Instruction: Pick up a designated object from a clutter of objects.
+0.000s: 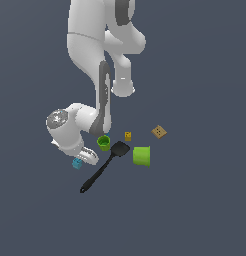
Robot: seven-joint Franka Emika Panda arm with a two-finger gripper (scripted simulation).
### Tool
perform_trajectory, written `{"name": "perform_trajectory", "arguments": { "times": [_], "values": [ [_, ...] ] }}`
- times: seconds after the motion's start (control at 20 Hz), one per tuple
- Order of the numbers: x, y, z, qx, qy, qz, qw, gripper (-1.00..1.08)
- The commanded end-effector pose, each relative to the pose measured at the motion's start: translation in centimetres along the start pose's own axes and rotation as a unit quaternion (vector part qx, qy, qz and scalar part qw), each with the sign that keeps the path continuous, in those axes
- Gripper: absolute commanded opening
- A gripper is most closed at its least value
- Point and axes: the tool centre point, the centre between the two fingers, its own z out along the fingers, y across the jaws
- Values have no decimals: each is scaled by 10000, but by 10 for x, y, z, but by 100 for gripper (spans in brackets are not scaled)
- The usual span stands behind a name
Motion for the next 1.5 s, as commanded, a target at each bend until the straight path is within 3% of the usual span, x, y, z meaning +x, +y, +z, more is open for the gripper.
{"name": "perform_trajectory", "arguments": {
  "times": [0.0, 0.7, 1.45],
  "values": [
    [0, 0, 0, -1, 3, -1, 10000, -100],
    [-14, -8, -21, 2, 2, 0, 10000, -100],
    [-77, -41, -114, 8, 1, 0, 10000, -100]
  ]
}}
